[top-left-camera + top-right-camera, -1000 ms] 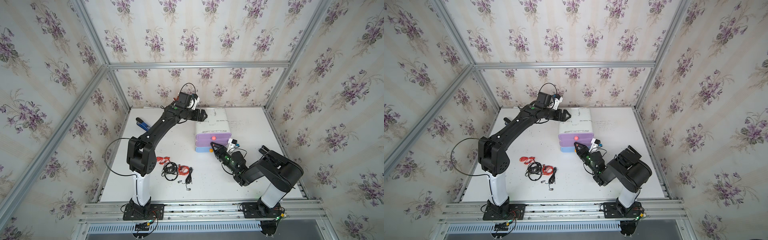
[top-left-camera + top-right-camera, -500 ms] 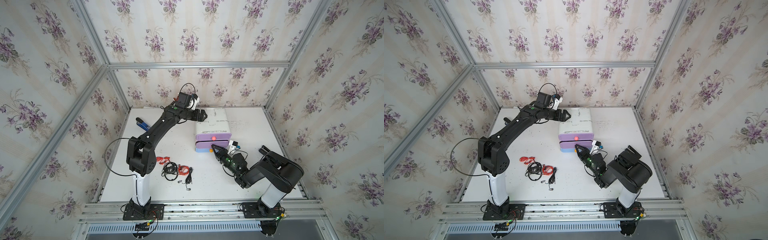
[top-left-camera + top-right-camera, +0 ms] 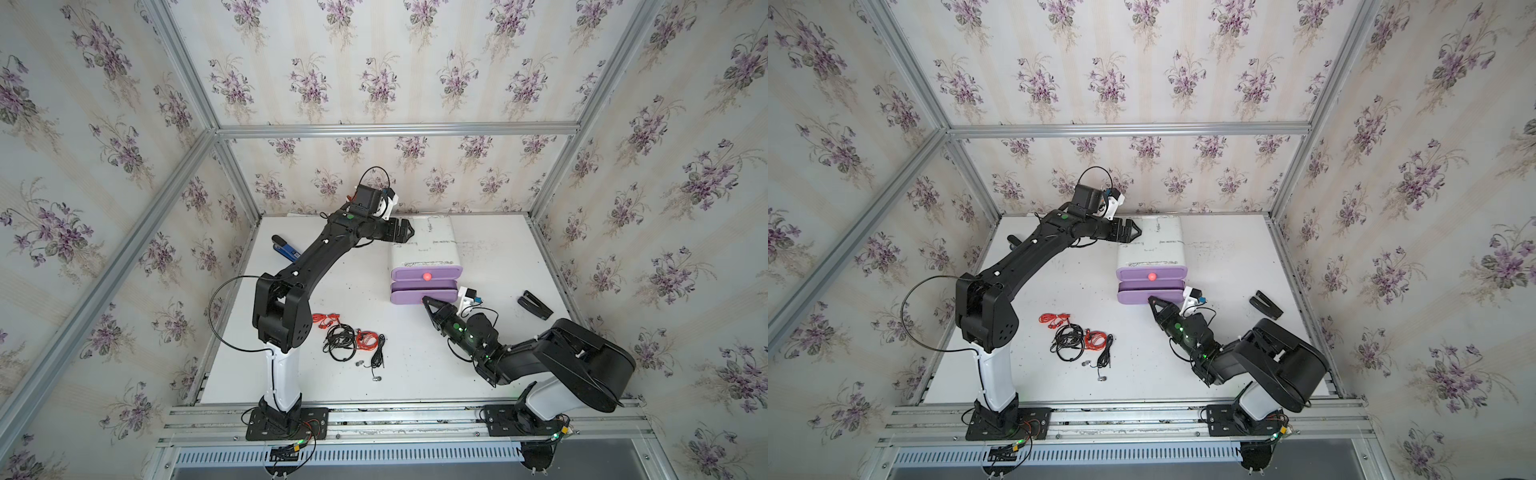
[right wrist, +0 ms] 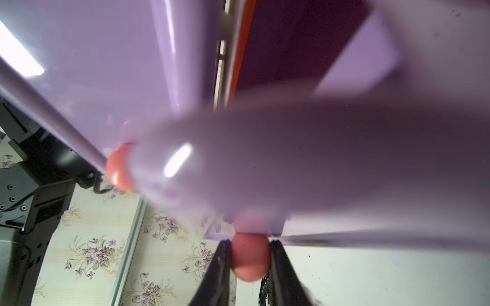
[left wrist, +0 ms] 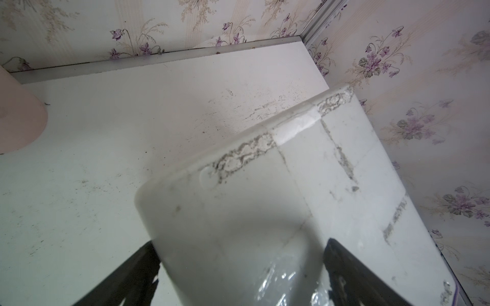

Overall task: Place the wired earphones into the drawer by color
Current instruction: Open the drawer in the storage box.

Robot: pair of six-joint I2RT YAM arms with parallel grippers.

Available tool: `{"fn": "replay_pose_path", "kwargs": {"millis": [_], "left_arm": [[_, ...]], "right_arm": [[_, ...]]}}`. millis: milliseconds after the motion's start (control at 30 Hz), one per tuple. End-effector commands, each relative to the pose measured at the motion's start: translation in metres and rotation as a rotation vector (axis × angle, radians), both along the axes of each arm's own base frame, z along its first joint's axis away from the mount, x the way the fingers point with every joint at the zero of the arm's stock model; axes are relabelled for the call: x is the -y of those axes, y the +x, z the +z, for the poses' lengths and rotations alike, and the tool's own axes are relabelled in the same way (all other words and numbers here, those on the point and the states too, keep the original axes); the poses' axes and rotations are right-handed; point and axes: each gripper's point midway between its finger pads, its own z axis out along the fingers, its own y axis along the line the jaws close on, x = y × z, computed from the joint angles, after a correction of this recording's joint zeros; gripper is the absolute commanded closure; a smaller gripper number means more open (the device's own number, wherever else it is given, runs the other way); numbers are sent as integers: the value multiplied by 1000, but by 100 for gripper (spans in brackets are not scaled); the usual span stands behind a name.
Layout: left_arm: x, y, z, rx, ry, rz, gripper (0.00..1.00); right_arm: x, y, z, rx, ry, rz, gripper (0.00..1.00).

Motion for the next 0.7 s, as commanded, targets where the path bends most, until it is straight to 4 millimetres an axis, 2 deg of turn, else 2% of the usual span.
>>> {"fn": "replay_pose_path", "kwargs": {"millis": [0,300,467,667], "left_arm": [[-10,-7,-24,-65,71,15,3],[-9,-8,-23,-68,56,16,3],[-10,-7,-24,-70,60,20,3],[-9,-8,-25,-75,54,27,3]], "right_arm": [[-4,-11,-2,-10,-17,28,88],[8,-33,-13,-39,-63,35,88],[7,-42,-17,-48,-79,44,86],[-2,-49,-20,-56,-84,73,84]]}}
